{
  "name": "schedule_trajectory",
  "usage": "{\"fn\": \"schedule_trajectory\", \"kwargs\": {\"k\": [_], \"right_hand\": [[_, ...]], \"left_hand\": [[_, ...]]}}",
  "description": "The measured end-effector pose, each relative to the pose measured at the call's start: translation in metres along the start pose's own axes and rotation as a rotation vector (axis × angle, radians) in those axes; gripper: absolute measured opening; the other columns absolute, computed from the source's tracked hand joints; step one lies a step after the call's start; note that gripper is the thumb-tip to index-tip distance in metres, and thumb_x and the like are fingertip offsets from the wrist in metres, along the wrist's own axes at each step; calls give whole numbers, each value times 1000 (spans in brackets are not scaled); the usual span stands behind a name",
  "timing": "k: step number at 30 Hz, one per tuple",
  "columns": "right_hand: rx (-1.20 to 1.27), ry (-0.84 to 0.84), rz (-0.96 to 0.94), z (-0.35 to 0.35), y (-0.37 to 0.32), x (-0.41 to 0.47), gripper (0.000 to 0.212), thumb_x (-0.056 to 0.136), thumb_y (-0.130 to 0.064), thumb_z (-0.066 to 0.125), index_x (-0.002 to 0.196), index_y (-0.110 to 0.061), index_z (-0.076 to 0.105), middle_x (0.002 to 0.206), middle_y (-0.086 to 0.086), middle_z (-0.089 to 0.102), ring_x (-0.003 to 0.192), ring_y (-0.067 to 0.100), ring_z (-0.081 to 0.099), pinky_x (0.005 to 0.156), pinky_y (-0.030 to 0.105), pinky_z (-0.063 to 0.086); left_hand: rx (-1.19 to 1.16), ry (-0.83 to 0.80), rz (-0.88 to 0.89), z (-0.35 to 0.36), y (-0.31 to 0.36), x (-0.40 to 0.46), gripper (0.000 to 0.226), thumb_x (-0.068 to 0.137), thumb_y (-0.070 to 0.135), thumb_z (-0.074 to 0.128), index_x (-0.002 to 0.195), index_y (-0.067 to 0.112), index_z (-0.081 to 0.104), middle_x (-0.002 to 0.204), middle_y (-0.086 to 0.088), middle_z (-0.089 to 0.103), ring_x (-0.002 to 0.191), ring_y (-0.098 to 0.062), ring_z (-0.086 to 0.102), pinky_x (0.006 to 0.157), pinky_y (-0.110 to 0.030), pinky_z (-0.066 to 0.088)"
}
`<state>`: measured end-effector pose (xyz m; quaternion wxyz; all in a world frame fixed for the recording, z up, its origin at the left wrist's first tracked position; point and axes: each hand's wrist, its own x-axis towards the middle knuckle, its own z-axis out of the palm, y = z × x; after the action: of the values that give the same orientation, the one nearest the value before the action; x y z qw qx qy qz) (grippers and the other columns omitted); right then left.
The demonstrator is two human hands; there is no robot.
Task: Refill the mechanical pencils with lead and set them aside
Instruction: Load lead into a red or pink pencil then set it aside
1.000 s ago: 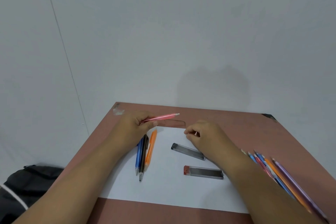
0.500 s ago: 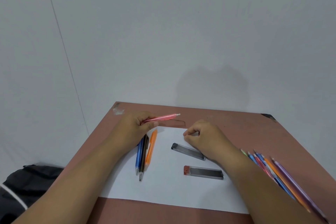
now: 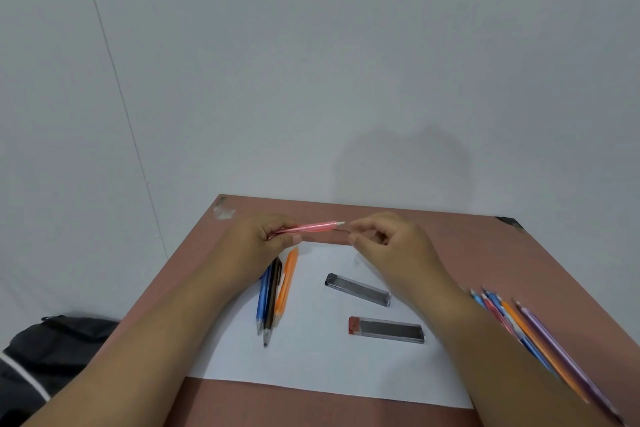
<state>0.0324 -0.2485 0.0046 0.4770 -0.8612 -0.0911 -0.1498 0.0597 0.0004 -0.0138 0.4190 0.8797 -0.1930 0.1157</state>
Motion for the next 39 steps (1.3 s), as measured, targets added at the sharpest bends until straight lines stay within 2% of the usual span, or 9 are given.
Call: {"fn": "schedule_trajectory", "kwargs": {"k": [4,14,18,22,26,30,33,36,39], "right_hand": [[111,51,-26,1,-4,-1,11,91,-22,76,94,-31,80,82,-13,68,72,4,55,65,11,42],[69,25,2,2,-4,0,14,93,-19,71,80,-23,75,78,-4,67,64,2,50,60,10,41],[33,16,-10,3,-5,0,16,96,-18,67,82,-22,73,75,-12,62,64,0,50,60,10,39],[-14,9,21,-8,-3,2,17,94,-20,68,78,-26,73,66,-23,59,61,-2,50,57,9,39],[-180,-125,82,-17,0,-1,18,90,-24,71,72,-29,74,67,-29,61,62,-7,54,55,9,38],[-327,-223,87,-17,0,-4,19,87,-24,69,69,-28,74,77,-19,69,70,-7,61,58,16,45],[-393,-264,57,-15,2,-2,15,83,-20,65,72,-16,74,79,-8,71,76,13,67,69,36,59],[-441,-290,15,-14,3,-2,15,80,-18,62,76,-6,70,84,6,70,86,29,66,73,44,57],[-448,-266,3,-16,5,-1,14,82,-21,63,76,-11,72,84,2,70,86,21,65,73,43,56]], "left_hand": [[4,-1,41,0,0,0,20,95,31,68,96,50,71,89,16,71,83,-11,65,77,-41,56],[10,-28,60,3,1,0,32,95,29,68,97,61,68,94,24,70,88,-5,64,78,-32,53],[11,-26,49,4,-3,1,21,95,29,68,107,47,72,95,23,70,89,-5,64,80,-35,54],[32,-1,26,2,-5,1,17,96,35,65,104,48,72,92,23,70,86,-5,64,79,-36,56],[41,9,26,2,-5,1,17,95,35,66,104,49,69,90,18,71,85,-10,65,80,-43,57],[35,7,22,2,-4,2,22,95,34,67,101,55,69,93,23,70,87,-7,65,82,-41,57],[41,7,19,2,-4,1,25,95,33,68,100,57,69,94,27,70,88,-4,65,82,-39,56],[49,14,17,3,-5,2,23,95,32,68,104,53,70,94,27,70,89,-4,65,82,-39,56],[52,0,16,2,-2,1,28,95,33,67,106,59,64,97,28,69,91,-4,64,84,-39,56]]}}
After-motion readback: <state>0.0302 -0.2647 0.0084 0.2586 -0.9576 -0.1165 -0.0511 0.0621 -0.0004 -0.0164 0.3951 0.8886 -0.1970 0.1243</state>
